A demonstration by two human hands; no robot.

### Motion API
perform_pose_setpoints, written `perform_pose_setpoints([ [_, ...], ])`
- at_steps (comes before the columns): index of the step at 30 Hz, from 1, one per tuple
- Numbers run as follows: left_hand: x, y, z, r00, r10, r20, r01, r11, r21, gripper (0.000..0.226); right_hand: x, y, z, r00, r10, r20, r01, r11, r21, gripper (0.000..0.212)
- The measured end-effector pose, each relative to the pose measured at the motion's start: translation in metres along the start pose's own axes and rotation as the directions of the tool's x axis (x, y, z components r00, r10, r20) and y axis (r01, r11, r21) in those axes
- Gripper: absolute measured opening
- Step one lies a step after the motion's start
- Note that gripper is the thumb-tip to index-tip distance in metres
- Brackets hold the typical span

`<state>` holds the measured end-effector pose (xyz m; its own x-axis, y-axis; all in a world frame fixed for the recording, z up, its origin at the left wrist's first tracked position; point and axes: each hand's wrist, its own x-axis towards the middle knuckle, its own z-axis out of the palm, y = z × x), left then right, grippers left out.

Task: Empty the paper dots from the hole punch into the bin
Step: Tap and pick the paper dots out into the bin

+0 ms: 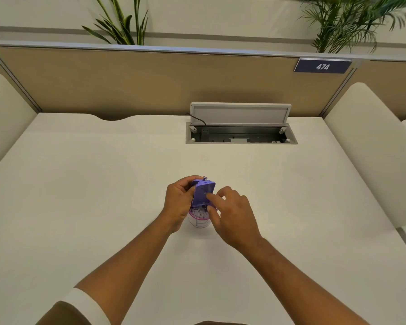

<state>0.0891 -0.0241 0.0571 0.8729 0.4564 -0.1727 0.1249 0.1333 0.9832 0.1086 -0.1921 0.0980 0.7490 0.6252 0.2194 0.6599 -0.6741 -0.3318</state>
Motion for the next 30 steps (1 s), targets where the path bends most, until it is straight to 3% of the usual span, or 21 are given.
perform_pose_setpoints([
  [2,-0.001,0.003,0.0,1.0,0.013,0.005,-0.013,1.0,0.004,0.021,-0.001,0.002,0.001,0.999,0.022,0.041,-0.021,1.0,-0.012,0.033],
  [9,0.001,0.004,0.0,0.999,0.025,-0.022,-0.025,1.0,-0.014,0.02,0.001,0.001,-0.001,0.997,0.072,-0.035,-0.07,0.996,0.049,0.029],
  [15,-0.001,0.008,0.0,0.999,0.034,0.012,-0.034,0.999,0.023,0.024,0.008,0.008,0.008,0.992,0.063,0.106,-0.058,0.997,-0.047,0.03],
  [24,-0.001,0.01,0.001,0.996,0.089,-0.002,-0.089,0.995,0.04,0.031,0.011,0.008,0.019,0.983,0.081,0.166,-0.067,0.994,-0.09,0.031],
  [30,-0.003,0.011,0.0,0.994,0.105,-0.002,-0.105,0.994,0.03,0.042,0.012,0.01,0.02,0.99,0.072,0.119,-0.064,0.995,-0.075,0.027],
])
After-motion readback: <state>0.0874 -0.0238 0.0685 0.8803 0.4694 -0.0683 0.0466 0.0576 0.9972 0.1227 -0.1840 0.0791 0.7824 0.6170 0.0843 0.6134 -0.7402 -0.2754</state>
